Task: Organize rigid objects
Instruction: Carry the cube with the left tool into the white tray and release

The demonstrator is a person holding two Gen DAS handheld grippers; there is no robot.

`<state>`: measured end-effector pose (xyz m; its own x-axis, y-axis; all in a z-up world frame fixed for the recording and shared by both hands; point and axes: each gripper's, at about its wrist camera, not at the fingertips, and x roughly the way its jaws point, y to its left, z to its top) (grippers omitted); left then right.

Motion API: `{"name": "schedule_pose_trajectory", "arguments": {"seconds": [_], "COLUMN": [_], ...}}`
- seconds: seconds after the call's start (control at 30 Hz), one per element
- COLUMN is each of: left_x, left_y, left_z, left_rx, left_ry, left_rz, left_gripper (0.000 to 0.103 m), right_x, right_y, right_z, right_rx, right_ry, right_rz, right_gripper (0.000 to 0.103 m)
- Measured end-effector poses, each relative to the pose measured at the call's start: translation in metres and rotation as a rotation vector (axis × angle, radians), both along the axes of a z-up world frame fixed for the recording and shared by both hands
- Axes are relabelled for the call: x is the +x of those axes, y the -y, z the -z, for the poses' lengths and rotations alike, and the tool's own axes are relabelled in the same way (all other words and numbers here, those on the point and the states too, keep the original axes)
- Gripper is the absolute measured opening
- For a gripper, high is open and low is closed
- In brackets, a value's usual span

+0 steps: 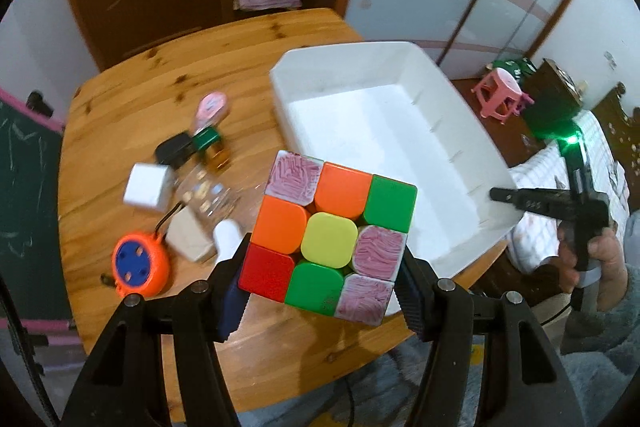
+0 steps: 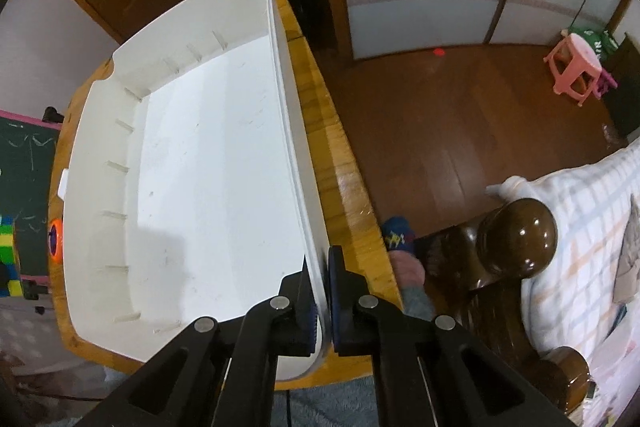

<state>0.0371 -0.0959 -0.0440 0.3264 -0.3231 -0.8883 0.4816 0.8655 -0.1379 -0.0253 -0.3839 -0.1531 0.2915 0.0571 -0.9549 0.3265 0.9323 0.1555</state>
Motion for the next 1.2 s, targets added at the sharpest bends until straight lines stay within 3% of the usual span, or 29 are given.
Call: {"name": "schedule_pose_trajectory", "arguments": {"seconds": [0.13, 0.37, 0.77, 0.87, 0.93, 1.2], "left_x": [0.008, 0.027, 0.04, 0.036, 0.04, 0.04], "left_y": [0.022, 0.058, 0.097, 0.104, 0.106, 0.107], "left_z": [0.004, 0.038, 0.095, 0.094, 0.098, 0.096], "left_rx": [-0.009, -0.007, 0.09, 0.121, 0.121, 0.12], "left_ry": [-0.012, -0.118, -0.195, -0.153, -0.179, -0.134], "left_rz": [0.026, 0.022, -0.02, -0.019, -0.022, -0.043], "left_gripper": [0.066, 0.066, 0.066, 0.063, 0.063, 0.063], "right_x": [0.001, -0.004, -0.005, -0.005, -0.005, -0.005], "right_y": [-0.001, 0.003, 0.004, 0.004, 0.004, 0.004], "right_z": [0.003, 0.007, 0.007, 0.008, 0.008, 0.007], "right_rx": [0.014, 0.078, 0.103, 0.102, 0.1, 0.099], "right_ry": [-0.019, 0.011, 0.023, 0.02, 0.02, 0.019], "right_rz": [-0.016, 0.015, 0.046, 0.047, 0.051, 0.063], "right_gripper": [0.005, 0.007, 0.008, 0.008, 0.008, 0.008]}}
